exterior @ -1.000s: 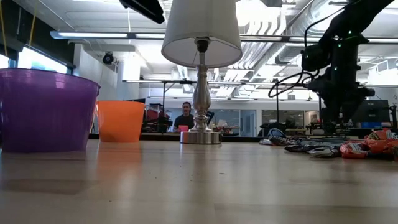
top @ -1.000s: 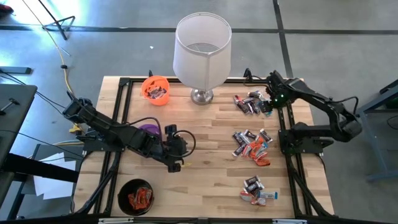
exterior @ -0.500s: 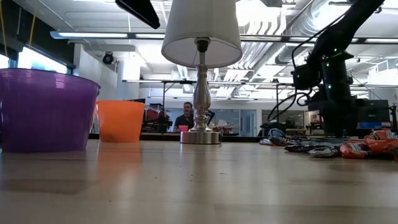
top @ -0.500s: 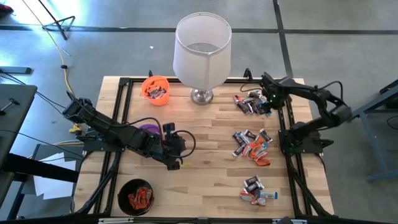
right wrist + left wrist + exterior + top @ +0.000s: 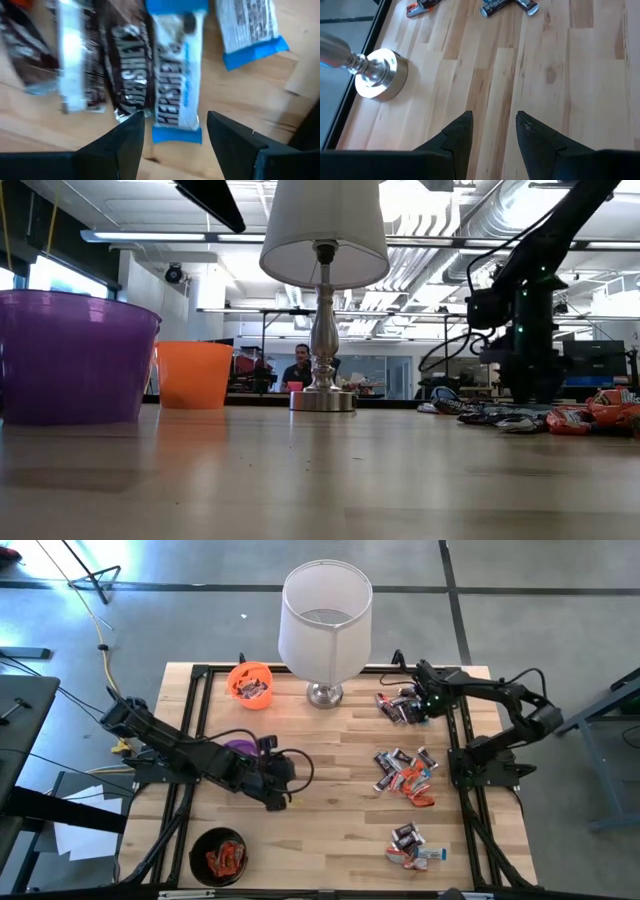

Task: Sort candy
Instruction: Put the white chocolate into the orange bucket

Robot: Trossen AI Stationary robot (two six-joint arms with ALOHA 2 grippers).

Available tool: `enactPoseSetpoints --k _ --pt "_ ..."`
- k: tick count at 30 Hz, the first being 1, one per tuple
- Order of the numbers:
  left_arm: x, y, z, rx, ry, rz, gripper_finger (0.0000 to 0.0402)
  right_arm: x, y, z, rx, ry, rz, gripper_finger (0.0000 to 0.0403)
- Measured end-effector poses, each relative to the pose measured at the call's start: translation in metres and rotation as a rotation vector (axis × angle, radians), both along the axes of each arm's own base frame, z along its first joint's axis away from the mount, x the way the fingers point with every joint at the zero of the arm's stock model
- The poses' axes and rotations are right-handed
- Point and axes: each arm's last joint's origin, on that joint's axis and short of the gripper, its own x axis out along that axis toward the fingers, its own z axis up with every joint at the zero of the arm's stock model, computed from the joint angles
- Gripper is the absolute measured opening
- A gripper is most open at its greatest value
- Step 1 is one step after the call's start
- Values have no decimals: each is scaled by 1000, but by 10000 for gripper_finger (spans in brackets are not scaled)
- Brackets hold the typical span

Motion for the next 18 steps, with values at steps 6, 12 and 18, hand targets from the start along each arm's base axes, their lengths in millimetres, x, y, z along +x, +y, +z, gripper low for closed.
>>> enactPoseSetpoints --k 6,12,18 --pt "-3 -1 2 -2 1 6 136 -4 7 -12 -38 39 -23 211" --pt "-3 -1 1 3 5 3 136 -5 13 -17 -35 43 -16 188" --pt "-4 -3 1 -5 -2 6 136 2 11 -13 -49 38 3 113"
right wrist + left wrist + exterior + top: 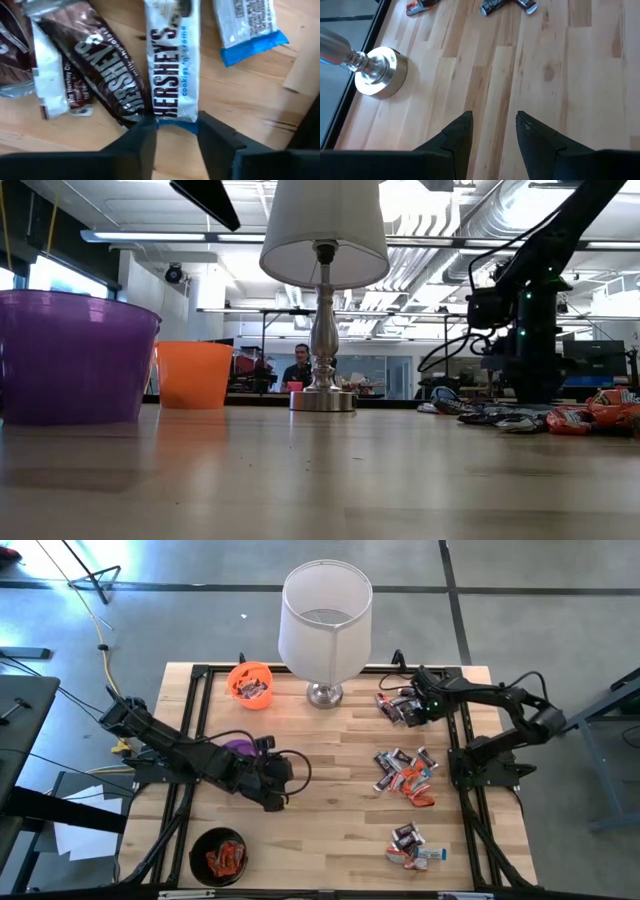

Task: Sort candy
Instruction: Put the white chocolate into the orange bucket

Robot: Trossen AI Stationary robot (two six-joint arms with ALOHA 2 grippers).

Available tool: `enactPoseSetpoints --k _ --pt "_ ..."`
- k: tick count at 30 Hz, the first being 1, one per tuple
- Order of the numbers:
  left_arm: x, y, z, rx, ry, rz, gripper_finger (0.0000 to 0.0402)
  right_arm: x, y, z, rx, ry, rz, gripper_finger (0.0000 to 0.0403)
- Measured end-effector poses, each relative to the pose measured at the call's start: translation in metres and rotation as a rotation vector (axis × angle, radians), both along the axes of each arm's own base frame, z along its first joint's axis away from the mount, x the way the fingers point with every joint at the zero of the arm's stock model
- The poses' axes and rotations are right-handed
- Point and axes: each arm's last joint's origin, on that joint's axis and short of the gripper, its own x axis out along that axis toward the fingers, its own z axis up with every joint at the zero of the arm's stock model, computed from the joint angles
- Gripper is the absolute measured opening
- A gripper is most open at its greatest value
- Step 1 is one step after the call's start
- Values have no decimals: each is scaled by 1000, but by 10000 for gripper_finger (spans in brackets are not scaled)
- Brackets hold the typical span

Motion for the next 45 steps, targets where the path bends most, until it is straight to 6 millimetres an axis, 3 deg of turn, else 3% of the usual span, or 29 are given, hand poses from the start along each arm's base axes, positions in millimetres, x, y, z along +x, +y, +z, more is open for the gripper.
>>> enactPoseSetpoints --k 7,9,20,30,36,45 --pt "-1 -3 0 -8 -6 3 136 1 -1 2 -2 -1 1 15" --pt "-1 -3 0 -8 -5 3 136 1 0 2 3 5 0 5" --pt "-3 -7 0 -17 -8 -4 136 -2 6 3 50 43 -5 0" --pt "-5 -12 0 -31 -18 -7 136 3 39 26 56 28 20 0" --pt "-6 -15 0 -25 -33 -2 136 9 61 47 7 -91 11 0" --pt "-7 -14 2 58 -81 41 136 22 104 80 -31 -417 7 0"
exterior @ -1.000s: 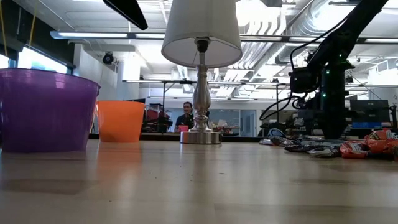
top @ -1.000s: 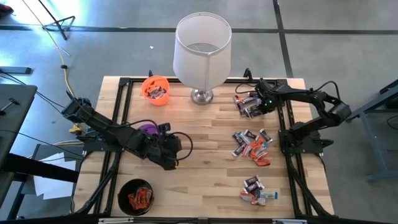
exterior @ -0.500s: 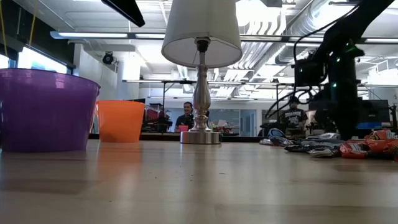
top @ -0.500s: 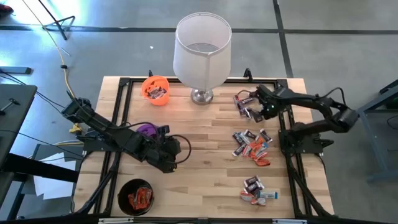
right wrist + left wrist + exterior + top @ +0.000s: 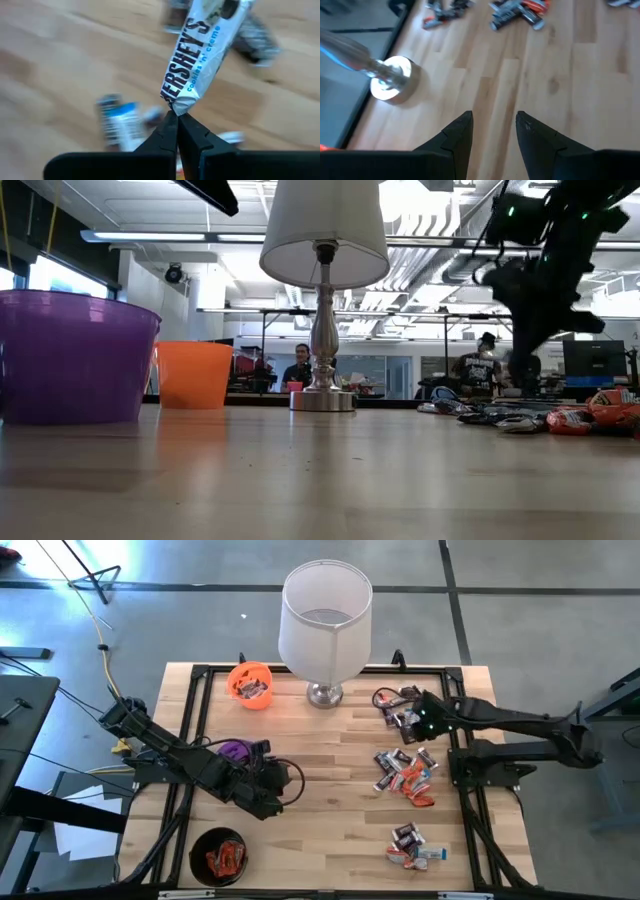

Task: Sort candy
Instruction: Put the white chocolate into the orange bucket

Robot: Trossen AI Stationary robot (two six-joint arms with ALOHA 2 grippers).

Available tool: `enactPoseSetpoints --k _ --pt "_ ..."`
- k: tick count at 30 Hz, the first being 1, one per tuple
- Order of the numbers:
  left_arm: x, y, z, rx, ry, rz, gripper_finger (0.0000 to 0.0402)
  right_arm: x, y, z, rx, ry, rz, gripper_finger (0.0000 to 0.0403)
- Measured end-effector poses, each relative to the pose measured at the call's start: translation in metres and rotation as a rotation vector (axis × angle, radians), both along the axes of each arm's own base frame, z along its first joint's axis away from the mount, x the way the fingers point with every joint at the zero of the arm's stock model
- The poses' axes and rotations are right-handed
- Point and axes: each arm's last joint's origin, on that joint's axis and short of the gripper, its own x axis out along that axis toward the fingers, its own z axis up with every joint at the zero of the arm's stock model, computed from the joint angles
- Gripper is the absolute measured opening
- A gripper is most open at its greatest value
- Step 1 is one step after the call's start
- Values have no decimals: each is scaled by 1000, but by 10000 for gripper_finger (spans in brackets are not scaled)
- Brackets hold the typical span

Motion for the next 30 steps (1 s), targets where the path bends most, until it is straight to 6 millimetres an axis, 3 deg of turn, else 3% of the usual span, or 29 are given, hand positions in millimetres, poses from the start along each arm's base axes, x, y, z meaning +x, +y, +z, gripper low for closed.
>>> enactPoseSetpoints --k 7,14,20,30 --pt "1 3 3 120 -69 63 136 22 35 25 -22 -336 69 0" --pt "11 -2 11 142 -154 20 136 41 71 42 -64 -577 180 0" --pt "25 -2 22 79 -263 -38 136 45 94 41 -110 -602 245 0" --pt "55 18 31 -164 -377 -213 136 47 118 32 -309 -542 350 0"
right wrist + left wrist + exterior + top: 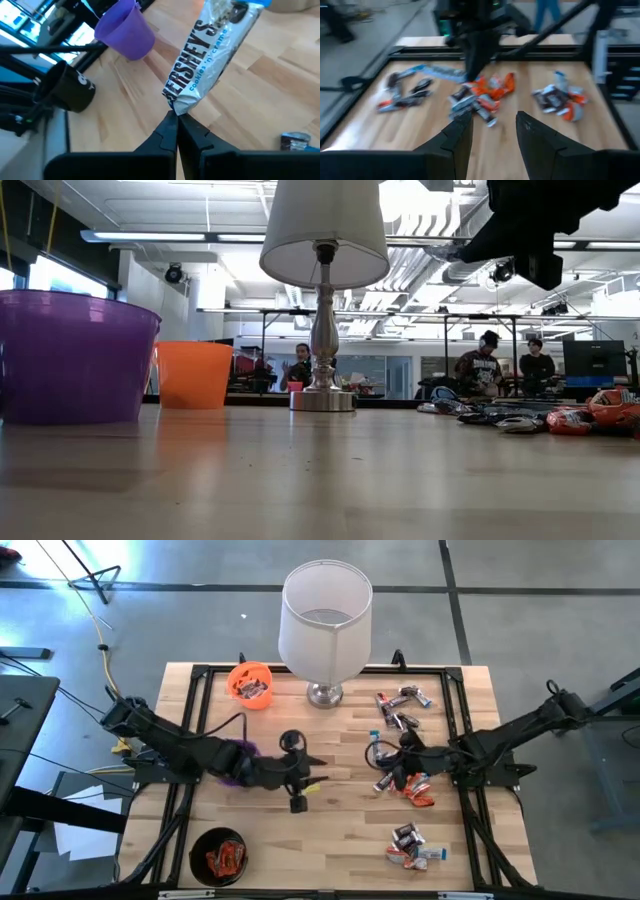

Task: Sort candy
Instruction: Put the white chocolate into the orange bucket

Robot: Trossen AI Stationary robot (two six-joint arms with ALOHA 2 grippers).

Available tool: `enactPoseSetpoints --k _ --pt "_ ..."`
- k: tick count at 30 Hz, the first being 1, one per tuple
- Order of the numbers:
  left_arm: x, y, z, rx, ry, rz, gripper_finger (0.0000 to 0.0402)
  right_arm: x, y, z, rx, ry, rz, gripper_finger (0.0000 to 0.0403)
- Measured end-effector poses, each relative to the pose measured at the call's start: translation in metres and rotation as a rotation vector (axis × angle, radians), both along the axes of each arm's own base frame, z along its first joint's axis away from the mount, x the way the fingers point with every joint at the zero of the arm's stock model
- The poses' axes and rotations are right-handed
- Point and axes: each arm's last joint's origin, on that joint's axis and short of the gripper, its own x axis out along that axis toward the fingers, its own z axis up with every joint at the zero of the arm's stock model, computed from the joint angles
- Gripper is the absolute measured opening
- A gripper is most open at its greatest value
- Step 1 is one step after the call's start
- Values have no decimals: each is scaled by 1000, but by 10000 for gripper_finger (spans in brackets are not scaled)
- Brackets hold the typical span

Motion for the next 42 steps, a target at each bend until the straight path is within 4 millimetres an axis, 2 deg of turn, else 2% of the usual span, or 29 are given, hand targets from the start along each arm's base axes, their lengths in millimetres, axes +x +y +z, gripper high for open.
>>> enactPoseSetpoints --k 6,14,22,34,42 --pt "23 11 -9 -59 -37 -68 136 4 7 -2 -103 15 -1 0" --pt "56 15 -29 16 -138 -74 136 21 24 26 -282 15 52 0" --pt "59 19 -30 37 -150 -50 136 29 37 33 -434 154 7 0" --pt "62 30 -25 54 -196 23 136 33 62 37 -601 176 -26 0" --pt "63 33 -23 59 -213 29 136 28 66 37 -640 170 -65 0"
